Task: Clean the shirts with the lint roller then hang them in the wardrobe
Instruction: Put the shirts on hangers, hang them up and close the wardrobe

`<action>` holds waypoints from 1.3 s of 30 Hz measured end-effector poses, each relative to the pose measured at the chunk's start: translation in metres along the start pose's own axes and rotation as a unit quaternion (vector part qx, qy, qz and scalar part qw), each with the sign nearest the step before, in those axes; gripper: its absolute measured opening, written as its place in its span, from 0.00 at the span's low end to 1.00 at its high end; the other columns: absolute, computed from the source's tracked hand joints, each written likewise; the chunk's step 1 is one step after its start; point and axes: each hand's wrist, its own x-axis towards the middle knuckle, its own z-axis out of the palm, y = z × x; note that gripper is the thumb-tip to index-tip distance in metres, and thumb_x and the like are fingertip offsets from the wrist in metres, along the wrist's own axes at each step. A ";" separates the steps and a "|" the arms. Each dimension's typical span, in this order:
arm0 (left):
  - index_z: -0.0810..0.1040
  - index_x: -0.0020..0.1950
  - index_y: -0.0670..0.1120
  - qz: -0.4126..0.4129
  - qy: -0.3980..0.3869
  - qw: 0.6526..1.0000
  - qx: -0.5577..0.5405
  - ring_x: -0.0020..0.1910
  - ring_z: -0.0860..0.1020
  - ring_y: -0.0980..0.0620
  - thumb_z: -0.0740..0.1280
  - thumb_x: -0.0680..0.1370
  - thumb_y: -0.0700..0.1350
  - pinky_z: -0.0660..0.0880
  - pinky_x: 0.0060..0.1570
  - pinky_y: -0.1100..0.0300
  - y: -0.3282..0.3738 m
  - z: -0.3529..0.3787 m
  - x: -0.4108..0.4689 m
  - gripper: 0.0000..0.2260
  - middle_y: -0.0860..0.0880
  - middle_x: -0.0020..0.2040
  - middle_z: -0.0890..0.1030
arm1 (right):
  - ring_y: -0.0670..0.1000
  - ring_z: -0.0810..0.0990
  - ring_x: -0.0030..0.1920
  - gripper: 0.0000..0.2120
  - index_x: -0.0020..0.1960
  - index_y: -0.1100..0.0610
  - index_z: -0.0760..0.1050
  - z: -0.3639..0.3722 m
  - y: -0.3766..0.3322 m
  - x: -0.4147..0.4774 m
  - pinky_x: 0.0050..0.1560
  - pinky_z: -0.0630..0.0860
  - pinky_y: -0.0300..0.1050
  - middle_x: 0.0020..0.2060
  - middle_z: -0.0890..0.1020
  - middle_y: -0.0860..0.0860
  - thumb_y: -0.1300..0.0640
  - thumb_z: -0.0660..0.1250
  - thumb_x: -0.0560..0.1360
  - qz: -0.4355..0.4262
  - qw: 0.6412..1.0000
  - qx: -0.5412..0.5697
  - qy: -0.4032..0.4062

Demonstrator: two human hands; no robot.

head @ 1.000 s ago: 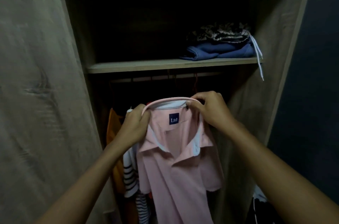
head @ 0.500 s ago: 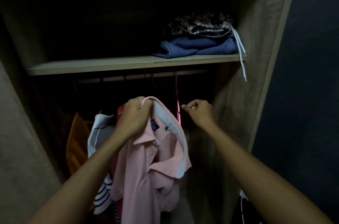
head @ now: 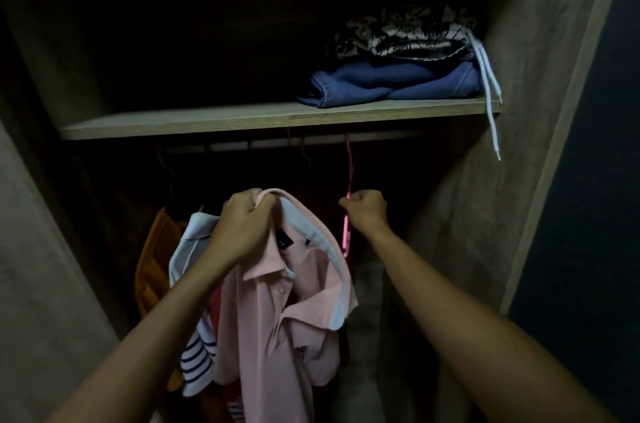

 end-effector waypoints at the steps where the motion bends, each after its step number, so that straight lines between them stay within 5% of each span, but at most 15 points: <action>1: 0.80 0.42 0.39 -0.001 -0.001 1.000 0.000 0.42 0.81 0.45 0.57 0.74 0.53 0.76 0.45 0.46 0.000 0.000 0.000 0.20 0.42 0.39 0.83 | 0.52 0.80 0.39 0.06 0.38 0.63 0.81 -0.003 -0.001 0.000 0.45 0.76 0.43 0.36 0.82 0.56 0.60 0.75 0.71 -0.005 1.000 0.010 0.002; 8: 0.80 0.44 0.38 0.005 -0.003 1.000 -0.005 0.43 0.80 0.46 0.55 0.74 0.53 0.74 0.44 0.52 0.013 -0.005 -0.010 0.21 0.42 0.40 0.82 | 0.56 0.85 0.42 0.05 0.44 0.63 0.84 -0.038 -0.009 -0.009 0.46 0.80 0.48 0.39 0.86 0.57 0.60 0.74 0.72 -0.019 0.998 0.047 0.029; 18: 0.80 0.48 0.40 0.000 -0.027 0.998 -0.064 0.46 0.80 0.44 0.56 0.78 0.52 0.76 0.49 0.46 0.027 -0.032 -0.055 0.18 0.43 0.44 0.82 | 0.43 0.71 0.25 0.06 0.38 0.58 0.81 -0.074 0.004 -0.134 0.31 0.70 0.39 0.24 0.76 0.46 0.58 0.75 0.73 -0.050 0.998 0.027 0.033; 24: 0.80 0.47 0.42 -0.008 -0.041 0.996 -0.075 0.45 0.80 0.45 0.58 0.82 0.47 0.75 0.45 0.51 0.038 -0.054 -0.089 0.14 0.46 0.42 0.81 | 0.47 0.76 0.32 0.02 0.46 0.59 0.81 -0.096 0.002 -0.249 0.35 0.74 0.40 0.34 0.81 0.57 0.60 0.72 0.75 -0.123 0.989 0.072 0.034; 29: 0.78 0.45 0.42 0.005 -0.027 0.996 -0.082 0.41 0.77 0.47 0.58 0.83 0.47 0.70 0.41 0.54 0.052 -0.072 -0.121 0.14 0.49 0.38 0.78 | 0.48 0.84 0.42 0.11 0.54 0.53 0.75 -0.090 0.016 -0.306 0.48 0.83 0.48 0.42 0.83 0.51 0.59 0.73 0.75 -0.068 0.991 0.104 0.050; 31: 0.80 0.47 0.41 0.004 -0.018 0.996 -0.087 0.41 0.77 0.48 0.58 0.82 0.47 0.71 0.41 0.54 0.056 -0.081 -0.129 0.14 0.47 0.40 0.80 | 0.48 0.84 0.43 0.16 0.59 0.49 0.73 -0.088 0.012 -0.314 0.46 0.83 0.45 0.45 0.83 0.51 0.57 0.73 0.75 -0.063 0.986 0.143 0.053; 36: 0.79 0.44 0.41 0.028 -0.013 0.996 -0.086 0.35 0.75 0.53 0.59 0.81 0.47 0.69 0.32 0.64 0.064 -0.109 -0.138 0.14 0.46 0.38 0.79 | 0.47 0.74 0.28 0.08 0.54 0.60 0.80 -0.100 -0.029 -0.330 0.26 0.69 0.37 0.34 0.79 0.54 0.56 0.68 0.79 -0.106 0.965 0.226 0.083; 39: 0.80 0.44 0.41 0.066 -0.025 0.996 -0.056 0.38 0.77 0.49 0.61 0.81 0.48 0.74 0.39 0.54 0.070 -0.126 -0.136 0.13 0.43 0.39 0.81 | 0.46 0.64 0.22 0.12 0.50 0.61 0.81 -0.119 -0.069 -0.344 0.21 0.57 0.39 0.29 0.73 0.53 0.53 0.64 0.81 -0.118 0.941 0.314 0.049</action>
